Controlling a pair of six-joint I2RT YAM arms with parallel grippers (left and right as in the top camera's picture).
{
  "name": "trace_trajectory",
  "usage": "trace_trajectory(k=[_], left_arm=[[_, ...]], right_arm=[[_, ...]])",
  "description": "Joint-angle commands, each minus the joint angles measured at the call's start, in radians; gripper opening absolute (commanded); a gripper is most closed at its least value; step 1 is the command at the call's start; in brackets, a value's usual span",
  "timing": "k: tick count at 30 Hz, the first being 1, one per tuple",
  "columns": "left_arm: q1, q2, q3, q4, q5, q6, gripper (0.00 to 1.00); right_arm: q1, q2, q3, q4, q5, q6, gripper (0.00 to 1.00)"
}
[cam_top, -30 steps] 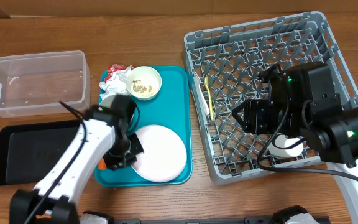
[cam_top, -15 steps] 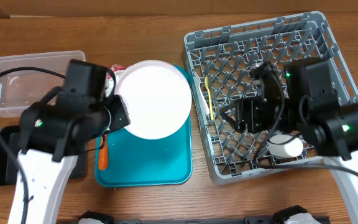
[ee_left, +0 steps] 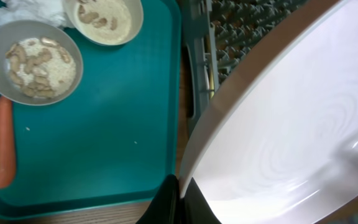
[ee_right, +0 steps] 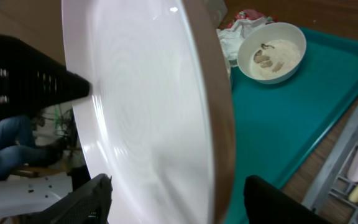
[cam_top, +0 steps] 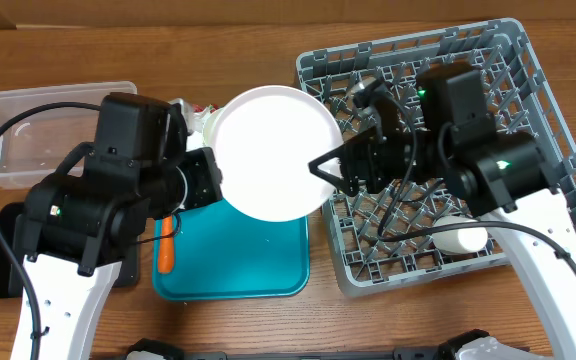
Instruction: Sort waste into correct bins and load items into the dishwasher rack
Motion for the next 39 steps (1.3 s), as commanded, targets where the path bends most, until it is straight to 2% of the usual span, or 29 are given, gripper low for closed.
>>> trace_trajectory(k=[1, 5, 8, 9, 10, 11, 14, 15, 16, 20, 24, 26, 34, 39], left_arm=[[-0.021, -0.005, 0.015, 0.009, 0.043, 0.028, 0.04], [-0.022, -0.005, 0.015, 0.011, 0.022, 0.039, 0.04], [-0.022, -0.005, 0.015, 0.010, -0.009, 0.039, 0.04], [-0.022, -0.005, 0.015, 0.010, -0.018, 0.039, 0.04], [-0.022, -0.005, 0.015, 0.010, -0.031, 0.039, 0.13], [-0.022, -0.005, 0.015, 0.008, -0.048, 0.040, 0.33], [-0.020, -0.005, 0.016, -0.014, -0.097, 0.042, 0.71], [-0.020, -0.005, 0.016, -0.024, -0.117, 0.042, 0.93], [-0.020, -0.005, 0.016, -0.036, -0.135, 0.044, 1.00], [-0.020, -0.005, 0.016, -0.068, -0.153, 0.076, 1.00], [-0.020, -0.005, 0.016, -0.071, -0.166, 0.076, 1.00], [-0.020, -0.005, 0.016, -0.069, -0.167, 0.076, 1.00], [-0.020, -0.005, 0.015, -0.055, -0.167, 0.076, 1.00], [-0.020, -0.005, 0.015, -0.061, -0.166, 0.084, 1.00]], right_arm=[[0.016, 0.017, 0.006, 0.032, -0.041, -0.019, 0.46], [0.016, 0.018, 0.007, 0.049, -0.077, -0.023, 0.28], [0.016, 0.018, 0.007, 0.040, -0.076, -0.022, 0.05], [0.016, 0.016, 0.007, 0.032, -0.076, -0.022, 0.04], [0.013, 0.014, 0.007, 0.025, -0.073, -0.021, 0.04], [0.007, 0.010, 0.008, 0.015, -0.060, -0.018, 0.04], [-0.020, -0.013, 0.009, -0.022, 0.061, 0.034, 0.04], [-0.035, -0.023, 0.009, -0.037, 0.132, 0.065, 0.04], [-0.053, -0.034, 0.009, -0.055, 0.217, 0.091, 0.04], [-0.158, -0.075, 0.009, -0.122, 0.579, 0.143, 0.04], [-0.264, -0.071, 0.006, -0.116, 0.857, 0.143, 0.04], [-0.292, -0.060, 0.006, -0.098, 0.918, 0.117, 0.04], [-0.349, 0.066, 0.006, 0.007, 0.970, -0.195, 0.04], [-0.353, 0.169, 0.006, 0.016, 1.096, -0.286, 0.04]])
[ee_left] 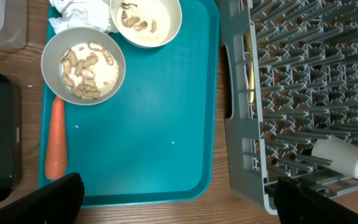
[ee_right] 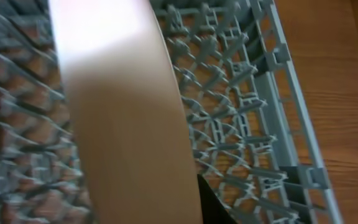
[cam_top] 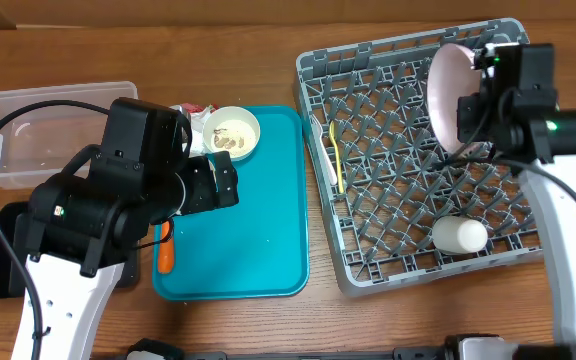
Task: Sort waste into correct bins and load items into the dishwasher rack
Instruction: 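Carry the plate with the right gripper upright into the rack's back right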
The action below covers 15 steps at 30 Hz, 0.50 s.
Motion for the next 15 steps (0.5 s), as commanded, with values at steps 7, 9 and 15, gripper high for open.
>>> trace_trajectory(k=[7, 9, 15], left_arm=[[-0.002, -0.006, 0.015, 0.001, -0.017, 0.037, 1.00], [-0.002, -0.005, 0.015, -0.002, -0.017, 0.040, 1.00], [-0.002, -0.005, 0.015, -0.004, -0.017, 0.040, 1.00]], right_arm=[[-0.008, 0.126, 0.006, 0.014, 0.051, -0.117, 0.05], [-0.008, 0.137, 0.006, 0.025, 0.048, -0.108, 0.36], [-0.035, 0.133, 0.053, 0.070, 0.063, -0.029, 0.70]])
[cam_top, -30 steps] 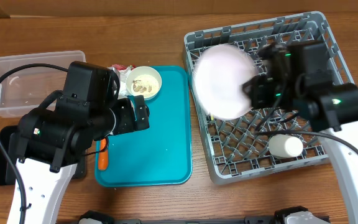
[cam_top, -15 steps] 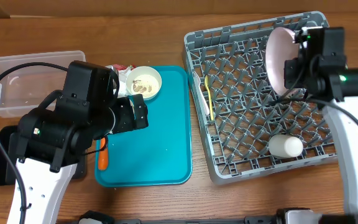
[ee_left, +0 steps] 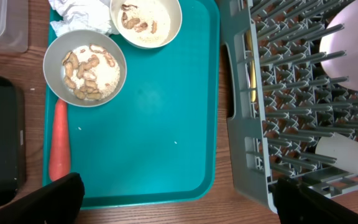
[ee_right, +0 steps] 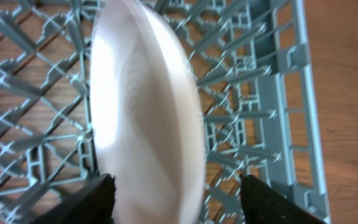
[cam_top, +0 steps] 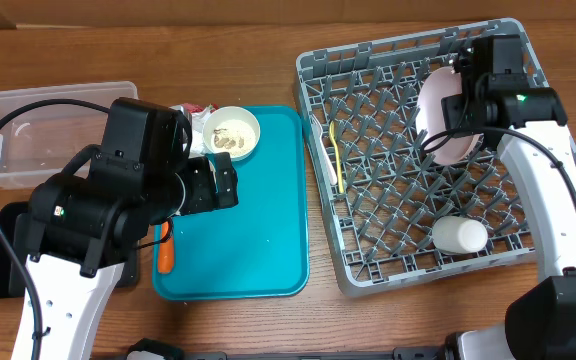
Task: Sort waste into correct bins and load items into the dishwasher rack
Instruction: 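Carry the plate with the right gripper upright into the rack's back right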
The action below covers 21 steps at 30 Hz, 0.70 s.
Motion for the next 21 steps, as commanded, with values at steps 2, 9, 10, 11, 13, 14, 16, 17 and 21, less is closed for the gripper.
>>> trace_trajectory(k=[2, 9, 10, 11, 13, 14, 16, 17, 21], left_arm=[[-0.002, -0.005, 0.015, -0.008, -0.014, 0.024, 1.00], [-0.002, 0.001, 0.013, -0.024, -0.069, 0.109, 1.00], [-0.002, 0.004, 0.011, -0.032, -0.101, 0.093, 1.00], [-0.001, 0.009, 0.008, -0.039, -0.145, 0.066, 1.00], [-0.001, 0.020, -0.003, -0.044, -0.203, 0.022, 1.00], [-0.001, 0.027, -0.011, -0.042, -0.216, 0.018, 1.00], [-0.001, 0.050, -0.030, -0.042, -0.233, 0.018, 1.00], [-0.001, 0.064, -0.042, -0.043, -0.234, 0.018, 1.00], [-0.001, 0.145, -0.087, -0.039, -0.234, 0.018, 0.98]], right_arm=[[-0.038, -0.012, 0.088, -0.020, 0.042, 0.092, 0.70], [-0.045, -0.102, 0.342, -0.258, -0.076, 0.250, 0.72], [-0.045, -0.116, 0.370, -0.288, -0.127, 0.267, 0.76], [-0.045, -0.132, 0.406, -0.325, -0.211, 0.295, 0.82], [-0.045, -0.162, 0.457, -0.369, -0.400, 0.334, 1.00], [-0.045, -0.179, 0.467, -0.376, -0.503, 0.336, 1.00], [-0.045, -0.211, 0.469, -0.383, -0.665, 0.336, 1.00], [-0.045, -0.224, 0.469, -0.388, -0.722, 0.336, 1.00], [-0.045, -0.241, 0.469, -0.449, -0.824, 0.336, 1.00]])
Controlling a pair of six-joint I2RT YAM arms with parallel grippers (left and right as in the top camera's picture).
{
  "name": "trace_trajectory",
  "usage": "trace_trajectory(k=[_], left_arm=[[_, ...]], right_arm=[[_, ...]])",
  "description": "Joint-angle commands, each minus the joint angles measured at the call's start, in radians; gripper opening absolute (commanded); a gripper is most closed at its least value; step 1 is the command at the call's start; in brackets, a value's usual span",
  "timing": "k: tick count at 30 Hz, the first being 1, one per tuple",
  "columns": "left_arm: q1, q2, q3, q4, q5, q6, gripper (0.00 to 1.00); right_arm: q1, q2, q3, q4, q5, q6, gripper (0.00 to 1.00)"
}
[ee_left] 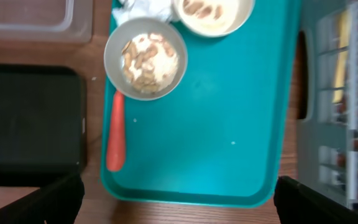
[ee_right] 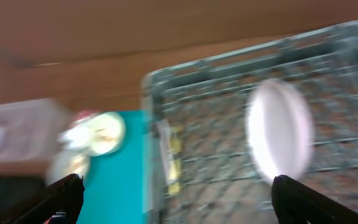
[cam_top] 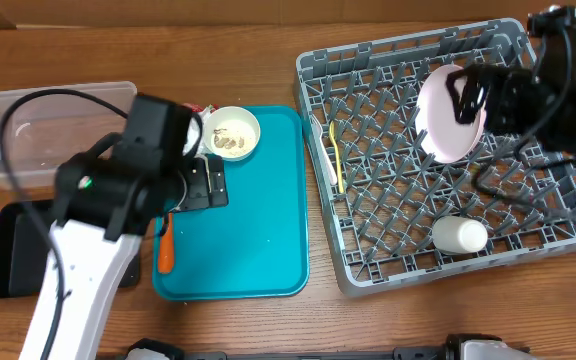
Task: Sort waste into correct bins and load items into the dishwasher rack
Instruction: 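Carry the plate with the right gripper upright into the rack's back right, then reach the left gripper to the tray and grasp the orange carrot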
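Observation:
The white plate (cam_top: 451,113) stands on edge among the prongs of the grey dishwasher rack (cam_top: 408,270), free of both grippers; it shows blurred as plate (ee_right: 278,134) in the right wrist view. My right gripper (ee_right: 179,208) is open, high and back from it, holding nothing. My left gripper (ee_left: 179,208) is open above the teal tray (ee_left: 229,124). On the tray are a grey bowl of peanuts (ee_left: 145,58), a cream bowl (ee_left: 211,12) with shells, an orange carrot (ee_left: 115,134) and crumpled paper (ee_left: 143,7).
A white cup (cam_top: 459,235) lies in the rack's near part and a yellow utensil (cam_top: 335,150) at its left side. A black bin (ee_left: 30,118) sits left of the tray, a clear plastic container (cam_top: 28,130) behind it. Wooden table all round.
My right gripper, then down at the plate with a finger on either side, is now drawn back and up, leaving the plate standing in the rack. My left gripper has shifted left over the tray.
Both grippers were at the plate above the tray's right edge, the left one shut on its rim. Then the left was open over the tray and the right held the plate over the rack's far right. The plate then stood in the rack; now it stands alone.

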Motion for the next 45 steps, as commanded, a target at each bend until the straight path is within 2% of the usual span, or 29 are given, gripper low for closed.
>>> trace_trajectory(k=[1, 3, 8, 10, 12, 15, 20, 22, 25, 29, 31, 33, 39, 45], left_arm=[[-0.001, 0.083, -0.038, 0.002, -0.040, -0.015, 0.97], [-0.001, 0.119, -0.041, -0.005, -0.040, -0.015, 0.97], [0.039, 0.152, -0.042, -0.079, -0.055, -0.115, 0.83], [0.065, 0.133, -0.042, -0.114, -0.079, -0.145, 0.84], [0.093, 0.109, -0.042, -0.153, -0.079, -0.145, 0.89], [0.132, 0.084, -0.042, -0.210, -0.077, -0.131, 0.91], [0.132, 0.082, -0.045, -0.203, -0.002, -0.048, 0.91], [0.117, 0.083, -0.075, -0.193, 0.018, -0.049, 0.91], [0.117, 0.082, -0.166, -0.139, 0.000, -0.080, 0.91], [0.165, 0.083, -0.346, 0.013, 0.003, -0.082, 0.94], [0.199, 0.084, -0.423, 0.078, 0.007, -0.081, 0.99], [0.237, 0.083, -0.499, 0.149, 0.013, -0.061, 1.00], [0.298, 0.084, -0.659, 0.331, 0.056, -0.010, 0.99], [0.298, 0.091, -0.731, 0.492, 0.052, 0.073, 0.92]], right_arm=[[0.001, 0.021, 0.003, -0.052, -0.188, 0.021, 1.00], [0.001, 0.021, 0.000, -0.090, -0.191, 0.021, 0.96], [0.001, 0.021, 0.000, -0.172, -0.190, 0.021, 0.93], [0.001, 0.021, 0.000, -0.198, -0.190, 0.021, 0.93], [0.001, 0.021, 0.000, -0.222, -0.189, 0.021, 0.93], [0.001, 0.021, 0.000, -0.239, -0.183, 0.021, 0.90], [0.018, 0.021, -0.002, -0.241, -0.164, 0.017, 0.88], [0.034, 0.021, -0.007, -0.248, -0.159, 0.016, 0.87], [0.051, 0.021, -0.008, -0.265, -0.122, 0.016, 0.87], [0.056, 0.022, -0.009, -0.289, -0.075, 0.016, 0.88], [0.056, 0.022, -0.010, -0.294, -0.061, 0.016, 0.92], [0.056, 0.022, -0.010, -0.294, -0.053, 0.016, 1.00], [0.056, 0.022, -0.010, -0.291, -0.047, 0.017, 1.00], [0.056, 0.022, -0.010, -0.292, -0.047, 0.017, 1.00]])
